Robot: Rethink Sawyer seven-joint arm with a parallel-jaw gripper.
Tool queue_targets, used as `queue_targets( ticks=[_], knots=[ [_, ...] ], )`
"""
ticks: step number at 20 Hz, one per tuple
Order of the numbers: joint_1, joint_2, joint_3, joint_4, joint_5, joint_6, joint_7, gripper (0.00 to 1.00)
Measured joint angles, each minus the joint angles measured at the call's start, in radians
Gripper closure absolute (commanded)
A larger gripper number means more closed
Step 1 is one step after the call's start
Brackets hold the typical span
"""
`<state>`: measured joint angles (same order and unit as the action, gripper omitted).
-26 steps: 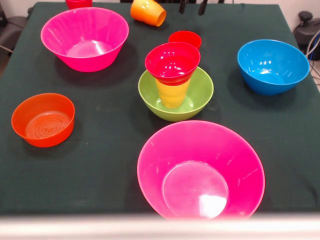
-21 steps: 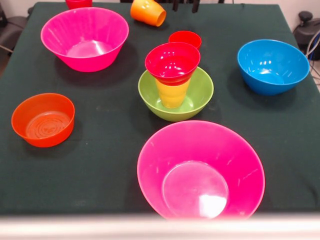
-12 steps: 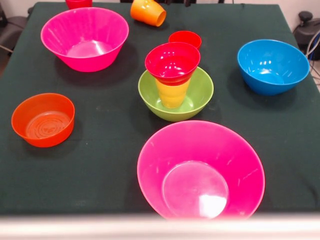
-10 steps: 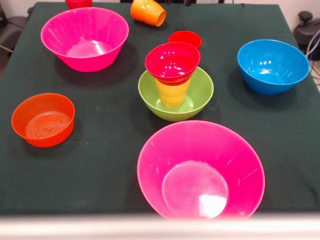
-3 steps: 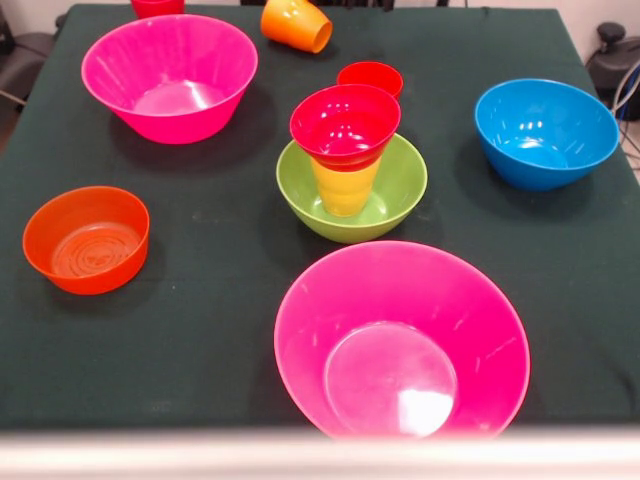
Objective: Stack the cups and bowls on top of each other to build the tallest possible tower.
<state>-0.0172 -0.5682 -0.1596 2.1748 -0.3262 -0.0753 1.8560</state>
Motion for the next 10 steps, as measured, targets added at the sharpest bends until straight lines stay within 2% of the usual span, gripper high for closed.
queue_targets(
  ticks=[10],
  knots=[
    [0.045,0.003,0.000,0.000,0.023,0.000,0.000,0.00]
  ],
)
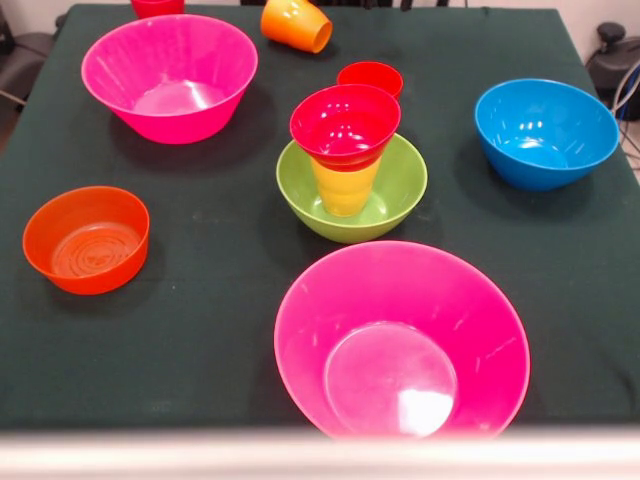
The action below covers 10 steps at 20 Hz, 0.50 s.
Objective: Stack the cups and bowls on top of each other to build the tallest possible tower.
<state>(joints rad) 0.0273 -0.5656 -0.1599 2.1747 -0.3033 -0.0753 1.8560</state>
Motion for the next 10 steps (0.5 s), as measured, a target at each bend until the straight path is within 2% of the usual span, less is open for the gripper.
queue_targets(
  ticks=[10],
  knots=[
    [0.015,0.036,0.000,-0.018,0.025,0.000,0.000,0.00]
  ],
)
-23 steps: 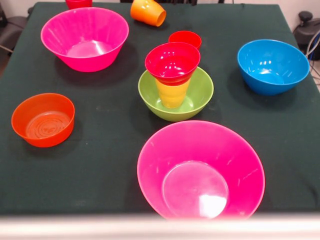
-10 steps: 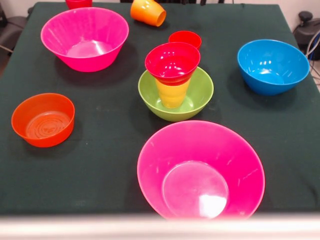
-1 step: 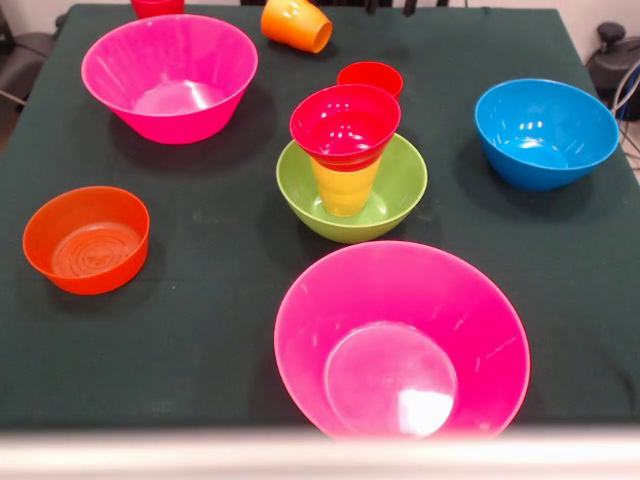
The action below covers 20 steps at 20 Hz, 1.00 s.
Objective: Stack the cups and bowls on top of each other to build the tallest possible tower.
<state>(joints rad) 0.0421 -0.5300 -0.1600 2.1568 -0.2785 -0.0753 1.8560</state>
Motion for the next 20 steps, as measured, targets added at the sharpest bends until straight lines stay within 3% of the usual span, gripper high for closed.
queue_targets(
  ticks=[20],
  knots=[
    [-0.015,0.021,0.008,-0.119,0.021,0.047,0.000,0.00]
  ],
)
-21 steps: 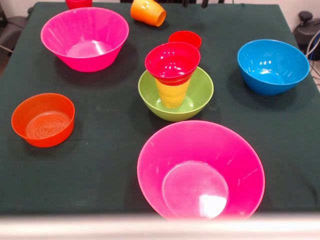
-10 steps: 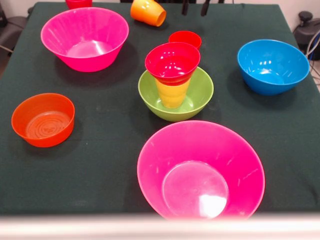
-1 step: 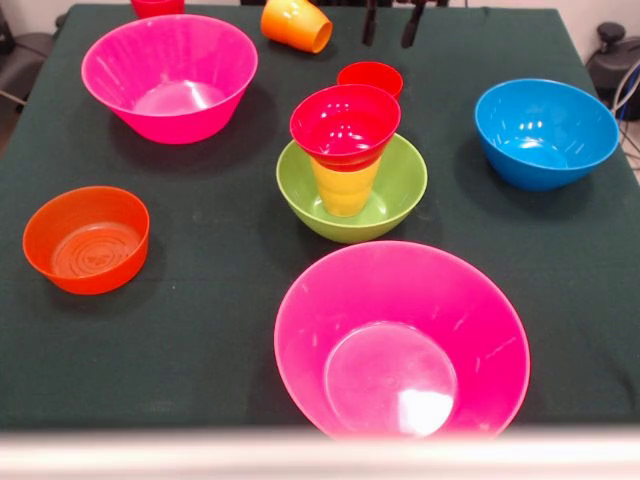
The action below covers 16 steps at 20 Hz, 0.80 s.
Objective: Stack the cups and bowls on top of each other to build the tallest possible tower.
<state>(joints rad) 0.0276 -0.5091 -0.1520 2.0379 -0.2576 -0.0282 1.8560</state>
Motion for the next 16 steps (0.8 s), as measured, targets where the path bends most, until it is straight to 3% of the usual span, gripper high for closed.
queue_targets(
  ticks=[16],
  knots=[
    [-0.015,-0.016,0.016,-0.036,0.013,0.006,0.000,0.00]
  ],
)
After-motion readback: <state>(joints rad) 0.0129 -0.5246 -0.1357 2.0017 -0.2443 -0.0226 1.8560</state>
